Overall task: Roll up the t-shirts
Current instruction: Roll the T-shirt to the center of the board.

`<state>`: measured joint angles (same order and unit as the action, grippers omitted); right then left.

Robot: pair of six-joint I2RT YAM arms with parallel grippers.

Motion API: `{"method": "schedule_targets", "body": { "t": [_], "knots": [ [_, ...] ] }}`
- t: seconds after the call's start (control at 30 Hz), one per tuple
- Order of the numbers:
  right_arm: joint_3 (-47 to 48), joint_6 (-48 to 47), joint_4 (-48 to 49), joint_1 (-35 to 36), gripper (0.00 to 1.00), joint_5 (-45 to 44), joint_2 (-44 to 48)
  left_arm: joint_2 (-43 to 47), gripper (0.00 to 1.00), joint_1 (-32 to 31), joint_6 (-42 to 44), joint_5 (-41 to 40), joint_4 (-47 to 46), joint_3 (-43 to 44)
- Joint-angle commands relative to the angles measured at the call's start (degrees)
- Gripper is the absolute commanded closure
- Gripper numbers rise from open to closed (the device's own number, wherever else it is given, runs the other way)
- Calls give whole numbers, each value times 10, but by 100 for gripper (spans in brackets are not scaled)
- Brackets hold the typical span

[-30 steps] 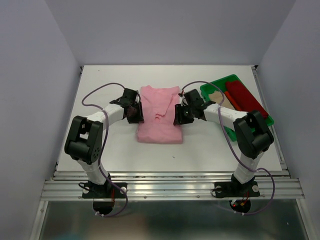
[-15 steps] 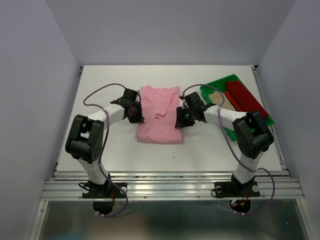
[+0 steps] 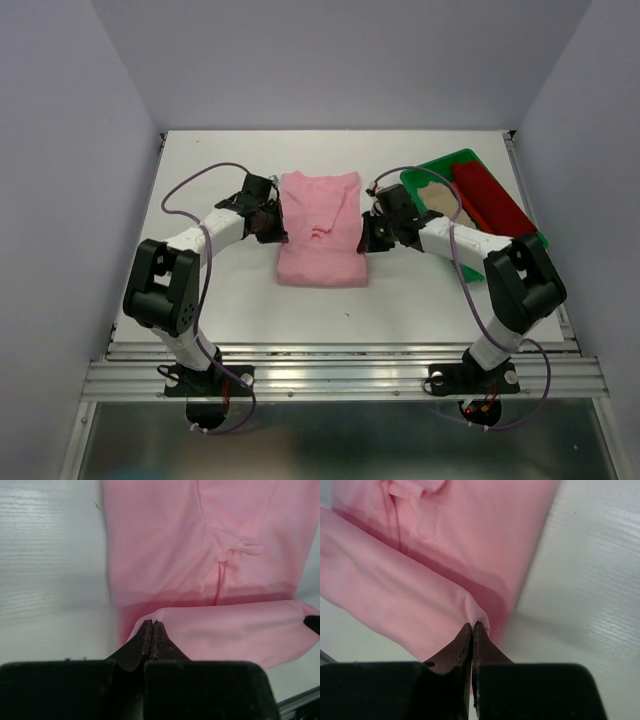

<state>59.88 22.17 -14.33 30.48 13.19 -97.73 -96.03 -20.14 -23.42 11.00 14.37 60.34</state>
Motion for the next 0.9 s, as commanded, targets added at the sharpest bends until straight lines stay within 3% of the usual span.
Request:
{"method": "schedule_targets", "body": {
  "t": [0.0, 0.87],
  "knots": [
    [-3, 2, 41, 9, 99, -8, 47, 66, 100, 1, -6, 17, 9, -10],
    [-142, 11, 83, 36, 99, -8, 199, 239, 100, 1, -58, 128, 0, -167]
  ]
}}
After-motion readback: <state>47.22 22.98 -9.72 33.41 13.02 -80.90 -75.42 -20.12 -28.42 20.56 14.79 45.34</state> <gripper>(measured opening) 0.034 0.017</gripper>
